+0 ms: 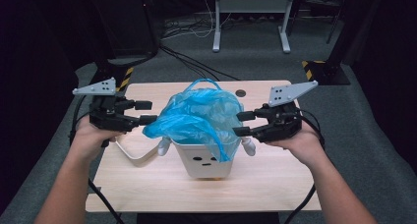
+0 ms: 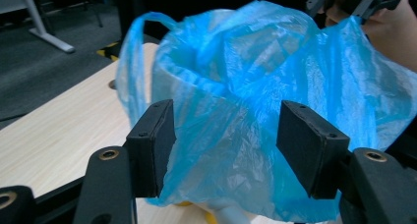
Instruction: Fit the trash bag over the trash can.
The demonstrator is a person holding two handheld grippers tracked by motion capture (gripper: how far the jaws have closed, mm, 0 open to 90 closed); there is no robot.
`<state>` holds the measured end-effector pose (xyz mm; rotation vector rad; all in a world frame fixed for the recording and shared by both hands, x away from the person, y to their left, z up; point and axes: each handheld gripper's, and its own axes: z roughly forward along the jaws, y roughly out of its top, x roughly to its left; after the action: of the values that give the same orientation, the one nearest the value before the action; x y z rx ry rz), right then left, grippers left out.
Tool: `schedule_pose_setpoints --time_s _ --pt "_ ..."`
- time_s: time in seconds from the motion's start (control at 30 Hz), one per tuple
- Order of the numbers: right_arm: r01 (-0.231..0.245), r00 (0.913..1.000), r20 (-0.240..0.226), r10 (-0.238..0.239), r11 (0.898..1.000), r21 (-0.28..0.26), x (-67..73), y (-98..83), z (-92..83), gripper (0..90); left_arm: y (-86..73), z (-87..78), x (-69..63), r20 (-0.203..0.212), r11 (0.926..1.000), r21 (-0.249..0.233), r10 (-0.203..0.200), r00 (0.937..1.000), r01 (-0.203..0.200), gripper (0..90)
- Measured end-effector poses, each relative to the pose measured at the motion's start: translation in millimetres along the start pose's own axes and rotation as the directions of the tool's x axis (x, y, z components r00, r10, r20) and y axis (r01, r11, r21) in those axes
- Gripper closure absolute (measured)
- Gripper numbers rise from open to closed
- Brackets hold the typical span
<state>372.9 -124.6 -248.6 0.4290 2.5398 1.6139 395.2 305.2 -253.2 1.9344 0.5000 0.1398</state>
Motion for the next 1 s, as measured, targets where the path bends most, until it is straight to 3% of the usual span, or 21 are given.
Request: schedule_pose_setpoints --time_s 0.27,0.37,0.53,0.57,0.63,0.73,1.0 --pt "0.020 0.9983 -0.056 -0.019 1.000 0.021 8.7 -4.7 5.4 51.1 -4.5 8.5 -11.2 0.059 0.9996 0.005 0.028 0.9979 -0.028 39.3" --pt "0.051 0.9969 -0.061 -0.049 0.998 0.031 11.7 -5.8 8.0 60.2 -4.7 11.6 -16.3 0.074 0.9987 0.015 0.047 0.9961 -0.048 39.2" --pt "0.069 0.9911 -0.115 -0.066 0.997 0.022 13.8 -4.5 5.2 84.7 -6.8 17.5 -22.3 0.101 0.9975 0.028 0.062 0.9929 -0.065 39.5" --pt "0.077 0.9915 -0.107 -0.074 0.997 0.023 14.5 -3.9 3.6 88.2 -7.3 18.3 -22.9 0.103 0.9974 0.030 0.062 0.9927 -0.066 40.0" --pt "0.081 0.9915 -0.104 -0.078 0.996 0.026 14.5 -3.4 0.6 89.7 -8.5 19.8 -23.7 0.112 0.9968 0.037 0.067 0.9915 -0.071 41.2" --pt "0.069 0.9927 -0.101 -0.066 0.997 0.026 13.7 -5.2 -5.9 90.0 -10.7 20.9 -25.0 0.120 0.9948 0.052 0.081 0.9895 -0.087 49.3" --pt "0.060 0.9950 -0.083 -0.056 0.997 0.044 16.7 -14.1 -14.4 90.0 -16.0 15.4 -29.7 0.120 0.9891 0.065 0.124 0.9850 -0.132 82.0"
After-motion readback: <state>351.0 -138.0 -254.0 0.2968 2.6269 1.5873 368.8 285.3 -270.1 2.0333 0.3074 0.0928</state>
